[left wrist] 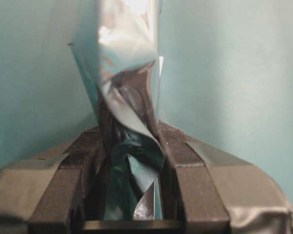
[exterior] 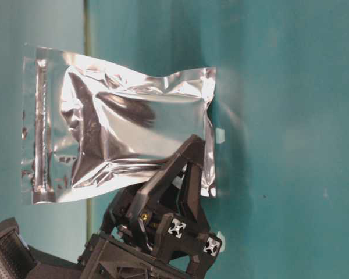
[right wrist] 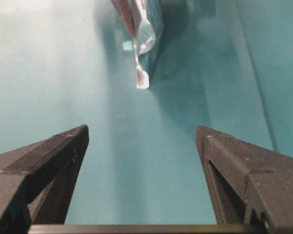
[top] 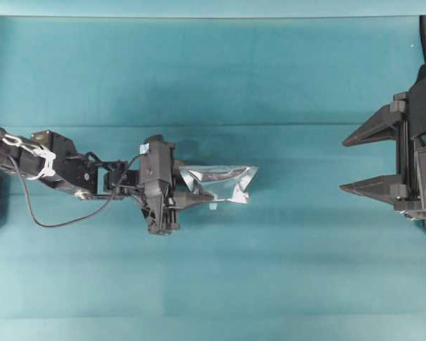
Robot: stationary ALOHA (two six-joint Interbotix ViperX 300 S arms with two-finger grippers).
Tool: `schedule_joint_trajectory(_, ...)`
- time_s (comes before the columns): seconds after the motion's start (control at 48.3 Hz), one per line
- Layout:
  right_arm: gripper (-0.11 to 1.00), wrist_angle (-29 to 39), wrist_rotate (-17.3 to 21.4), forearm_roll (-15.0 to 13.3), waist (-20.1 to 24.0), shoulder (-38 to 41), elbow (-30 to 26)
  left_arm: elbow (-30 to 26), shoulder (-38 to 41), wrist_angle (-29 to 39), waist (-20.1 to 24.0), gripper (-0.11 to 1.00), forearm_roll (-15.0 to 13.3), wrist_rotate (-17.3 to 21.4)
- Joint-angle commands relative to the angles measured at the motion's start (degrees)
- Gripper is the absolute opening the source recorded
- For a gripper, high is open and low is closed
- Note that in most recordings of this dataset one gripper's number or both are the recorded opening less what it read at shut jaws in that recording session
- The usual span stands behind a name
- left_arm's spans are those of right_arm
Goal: Hand over the silver zip bag and make it stand upright.
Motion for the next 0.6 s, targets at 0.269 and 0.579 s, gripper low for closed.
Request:
schedule_joint_trajectory(0.269, 0.88, -0.4, 0.7, 0.1, 0.0, 0.0, -0.3, 0.0, -0.4, 0.1, 0.0, 0.30, 0.2, 0.0)
schedule_joint_trajectory(0.579, 0.88, -0.4, 0.7, 0.2, 0.0, 0.0, -0.2, 0.0, -0.4, 0.1, -0.1, 0.30, 0.1, 0.0)
